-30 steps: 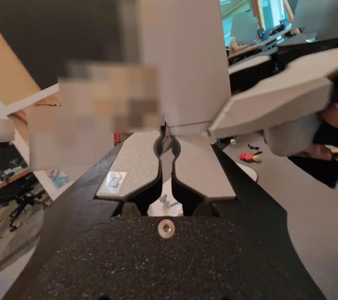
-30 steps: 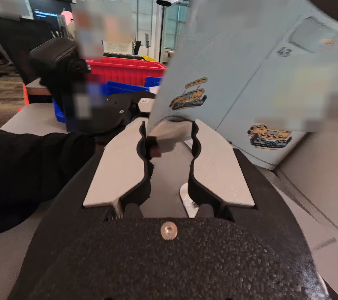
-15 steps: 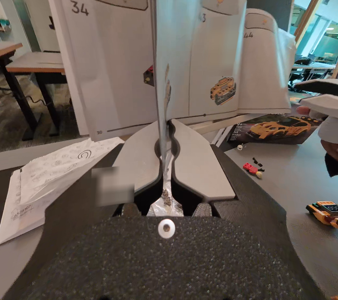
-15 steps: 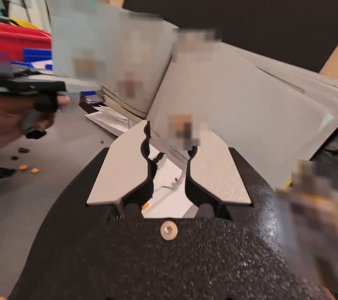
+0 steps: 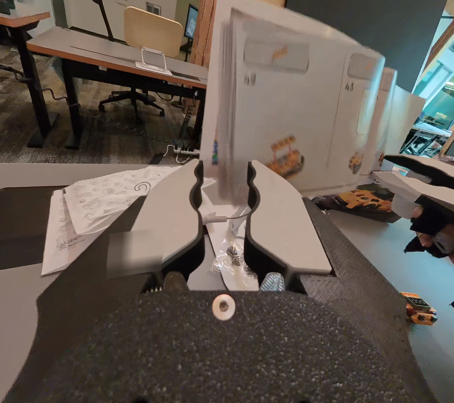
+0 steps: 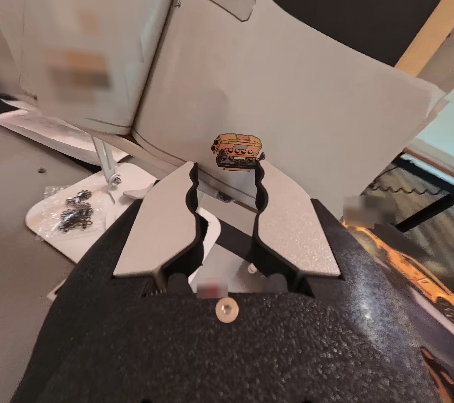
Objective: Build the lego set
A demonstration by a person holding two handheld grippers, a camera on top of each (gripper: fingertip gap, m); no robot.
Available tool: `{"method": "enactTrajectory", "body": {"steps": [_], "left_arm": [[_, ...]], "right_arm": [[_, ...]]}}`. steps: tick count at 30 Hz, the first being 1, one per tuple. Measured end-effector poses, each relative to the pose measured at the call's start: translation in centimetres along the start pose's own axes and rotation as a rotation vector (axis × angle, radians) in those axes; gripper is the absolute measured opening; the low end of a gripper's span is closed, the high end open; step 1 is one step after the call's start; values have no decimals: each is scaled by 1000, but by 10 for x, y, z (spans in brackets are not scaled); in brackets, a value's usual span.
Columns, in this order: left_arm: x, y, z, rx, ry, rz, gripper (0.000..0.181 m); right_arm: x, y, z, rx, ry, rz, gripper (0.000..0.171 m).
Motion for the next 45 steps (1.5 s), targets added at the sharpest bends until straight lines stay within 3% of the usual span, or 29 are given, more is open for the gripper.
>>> {"method": "enactTrajectory", "body": {"steps": [4, 14, 17, 21, 30, 36, 45], "left_arm": [[-15, 11, -6, -38, -64, -60, 34], [-53, 37, -55, -25, -312, -225, 27], [-57, 40, -71, 26, -357, -235, 21], [-51, 34, -86, 81, -395, -202, 17], [-13, 0, -102, 188, -457, -14, 19], [14, -34, -100, 112, -549, 79, 17], [18, -54, -90, 31, -547, 145, 10]], "right_arm": [[-1, 3, -9, -37, -123, 5, 39], [-15, 10, 8, -19, 45, -60, 39], [-22, 13, 27, -111, 78, -116, 35], [-25, 7, 57, -216, 108, -102, 27], [-37, -26, 77, -261, 157, 10, 20], [-39, -33, 80, -267, 167, 42, 18], [-33, -23, 61, -248, 161, 55, 18]]}}
Point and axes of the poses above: each gripper's, where its closed fingertips meet, y back along the fingers, x out of its underside, z = x × y across the jaws, the point moved 7 cm from there along y, back along the fingers, and after that the axes turned 6 degrees about -y, right-handed, at the moved point
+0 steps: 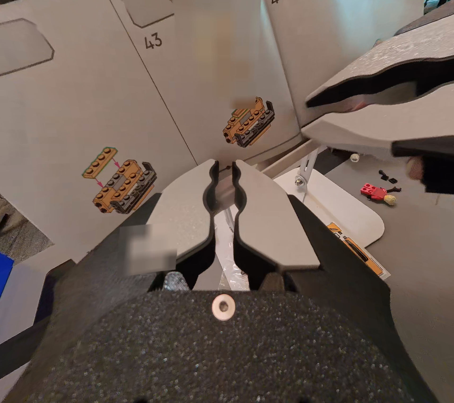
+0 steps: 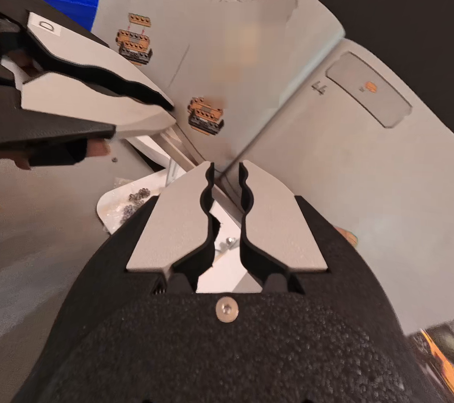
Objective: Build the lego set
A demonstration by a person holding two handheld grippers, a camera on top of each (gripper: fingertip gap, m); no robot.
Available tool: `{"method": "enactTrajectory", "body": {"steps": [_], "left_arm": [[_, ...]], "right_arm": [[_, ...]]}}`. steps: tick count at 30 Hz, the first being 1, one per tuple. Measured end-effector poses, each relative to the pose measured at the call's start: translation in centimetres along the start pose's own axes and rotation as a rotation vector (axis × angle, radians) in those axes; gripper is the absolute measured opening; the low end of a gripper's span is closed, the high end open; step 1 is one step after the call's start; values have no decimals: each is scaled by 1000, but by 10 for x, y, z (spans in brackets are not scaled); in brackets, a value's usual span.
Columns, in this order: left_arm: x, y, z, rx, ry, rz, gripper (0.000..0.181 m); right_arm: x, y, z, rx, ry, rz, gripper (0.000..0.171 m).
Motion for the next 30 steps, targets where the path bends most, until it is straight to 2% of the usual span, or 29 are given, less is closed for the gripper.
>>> {"method": "enactTrajectory", "body": {"steps": [3, 8, 14, 16, 21, 22, 25, 30], "left_arm": [[0, 0, 1, 6, -6, 2, 7], [4, 2, 1, 0, -18, -7, 6], [8, 6, 4, 0, -14, -32, 5], [9, 7, 5, -3, -18, -37, 6], [11, 10, 7, -11, -21, -50, 8], [11, 10, 8, -11, -19, -51, 8], [11, 11, 7, -12, -19, -54, 9], [11, 11, 7, -13, -22, -58, 9]], "right_arm": [[9, 11, -18, 42, -46, 8, 16], [22, 21, -42, 88, -90, -3, 0], [35, 32, -62, 104, -174, -28, 0], [38, 39, -67, 108, -188, -40, 11], [42, 60, -92, 316, -264, -117, 65], [43, 60, -93, 318, -279, -126, 70], [51, 45, -86, 276, -311, -101, 71], [51, 37, -77, 264, -301, -123, 50]]}}
Point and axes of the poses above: each gripper's, where its closed fingertips meet, y back along the fingers, x out of its underside, z = x × y across the jaws, the point moved 7 cm from there along y, back along the fingers, and after that the axes turned 6 degrees about -y, right-handed, at the moved point
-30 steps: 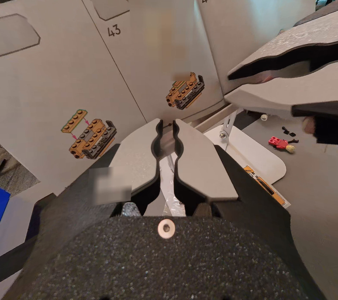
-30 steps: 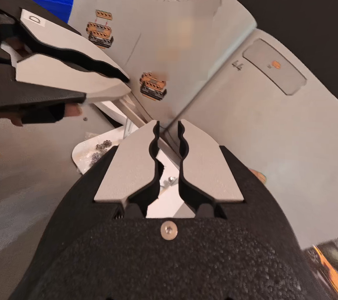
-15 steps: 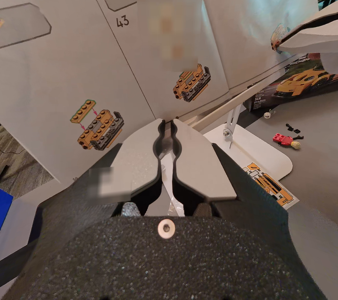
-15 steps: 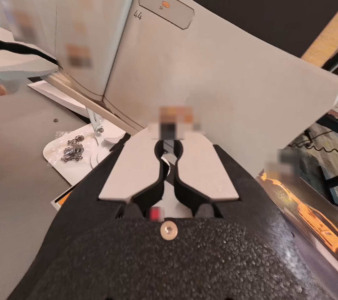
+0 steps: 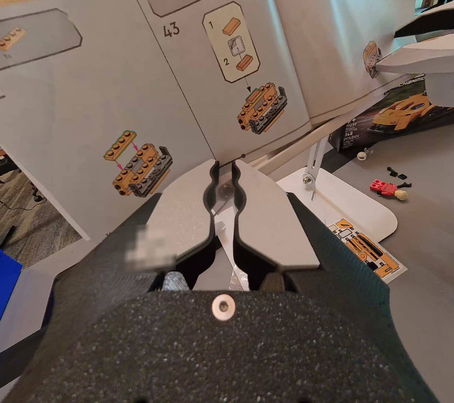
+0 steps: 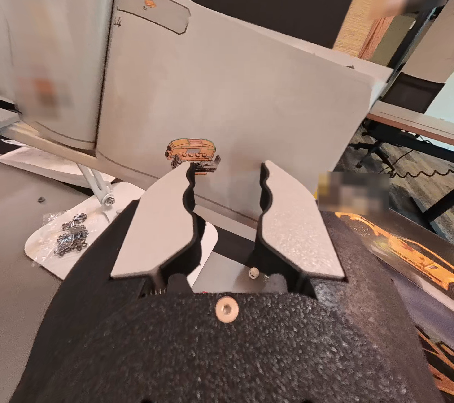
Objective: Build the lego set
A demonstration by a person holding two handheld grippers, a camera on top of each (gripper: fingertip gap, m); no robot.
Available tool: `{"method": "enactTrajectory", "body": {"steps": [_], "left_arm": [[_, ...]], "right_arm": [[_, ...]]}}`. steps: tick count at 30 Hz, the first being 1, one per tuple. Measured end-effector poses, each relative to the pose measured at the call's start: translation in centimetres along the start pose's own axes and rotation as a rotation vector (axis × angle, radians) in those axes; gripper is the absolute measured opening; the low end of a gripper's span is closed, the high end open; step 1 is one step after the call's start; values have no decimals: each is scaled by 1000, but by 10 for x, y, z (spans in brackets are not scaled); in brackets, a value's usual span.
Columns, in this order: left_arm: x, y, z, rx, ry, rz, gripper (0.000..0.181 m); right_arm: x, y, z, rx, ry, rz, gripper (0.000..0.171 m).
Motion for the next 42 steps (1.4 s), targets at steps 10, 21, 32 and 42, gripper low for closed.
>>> {"method": "enactTrajectory", "body": {"steps": [10, 21, 32, 42], "left_arm": [[-4, 3, -3, 2, -13, -8, 14], [-1, 2, 0, 0, -12, -7, 14], [1, 4, 2, -2, -2, -12, 14], [2, 5, 4, -2, 4, -16, 14]], "right_arm": [[-6, 3, 3, -73, -7, -28, 21], [-55, -2, -58, 55, -56, -189, 61], [-43, 2, -57, 104, -31, -208, 26], [-38, 9, -51, 127, 48, -244, 0]]}}
Point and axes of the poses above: each gripper's, where its closed fingertips meet, y back along the fingers, x out of its underside, z = x × y across the jaws, the point moved 7 cm from there along y, back along the fingers, and after that the axes turned 6 degrees about -y, right-handed, at the moved point
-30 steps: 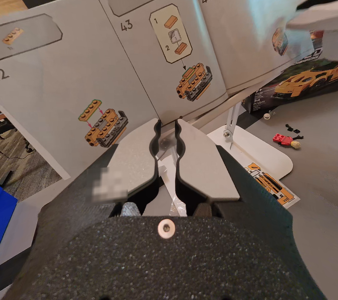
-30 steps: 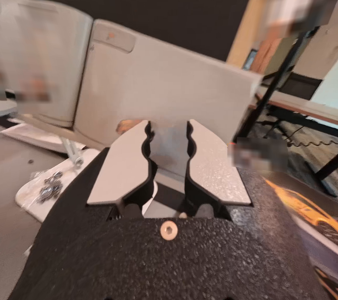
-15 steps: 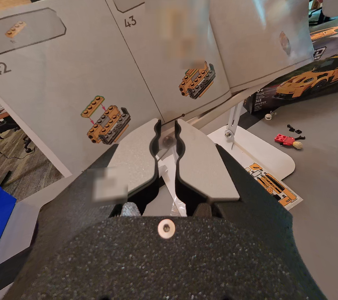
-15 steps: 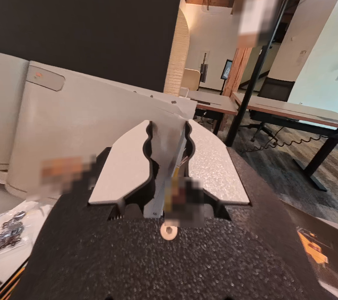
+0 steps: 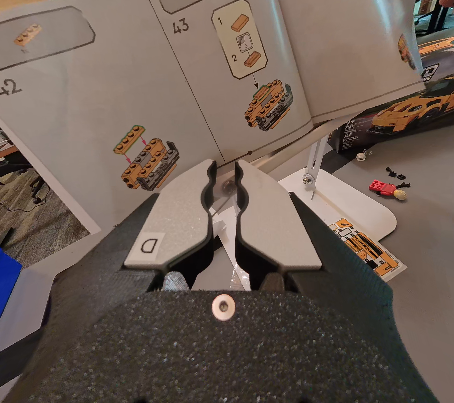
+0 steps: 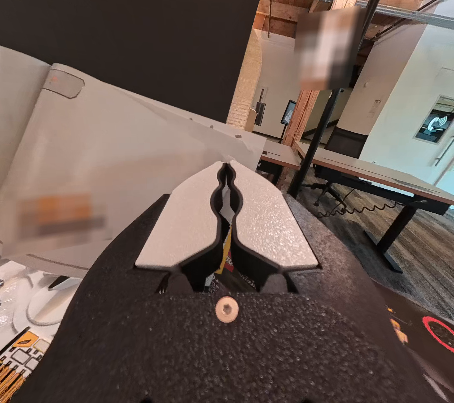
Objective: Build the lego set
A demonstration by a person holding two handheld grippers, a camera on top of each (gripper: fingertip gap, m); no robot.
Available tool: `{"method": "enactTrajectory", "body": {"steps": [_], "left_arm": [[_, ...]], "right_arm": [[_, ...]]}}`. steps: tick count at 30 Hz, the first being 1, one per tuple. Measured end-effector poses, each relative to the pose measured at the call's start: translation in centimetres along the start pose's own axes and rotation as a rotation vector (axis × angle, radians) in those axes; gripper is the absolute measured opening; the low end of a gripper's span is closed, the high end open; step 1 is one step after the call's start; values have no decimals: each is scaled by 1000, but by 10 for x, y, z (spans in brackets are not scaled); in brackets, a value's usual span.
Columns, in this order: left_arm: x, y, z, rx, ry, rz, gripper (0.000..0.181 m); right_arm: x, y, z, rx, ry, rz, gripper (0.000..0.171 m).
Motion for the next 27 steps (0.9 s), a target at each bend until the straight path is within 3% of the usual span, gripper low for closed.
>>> {"method": "enactTrajectory", "body": {"steps": [7, 11, 13, 16, 21, 27], "left_arm": [[1, 1, 1, -1, 3, -2, 14], [1, 1, 1, -2, 4, -3, 14], [1, 1, 1, -3, 2, -3, 14], [1, 1, 1, -3, 2, -5, 13], [1, 1, 1, -4, 0, -7, 13], [1, 1, 1, -3, 6, -8, 13]], "right_arm": [[2, 2, 3, -27, 16, -28, 0], [9, -2, -8, -64, -103, 33, 37], [14, -4, -8, -95, -157, 61, 38], [20, -7, -7, -99, -169, 88, 36], [19, -5, -10, -112, -157, 79, 11], [11, 2, -22, -174, -204, 59, 10]]}}
Point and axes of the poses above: each gripper's, where its closed fingertips meet, y back along the fingers, x out of its underside, z = x × y across the jaws, the point moved 7 cm from there along y, back along the fingers, and after that the axes turned 6 degrees about -y, right-handed, at the moved point
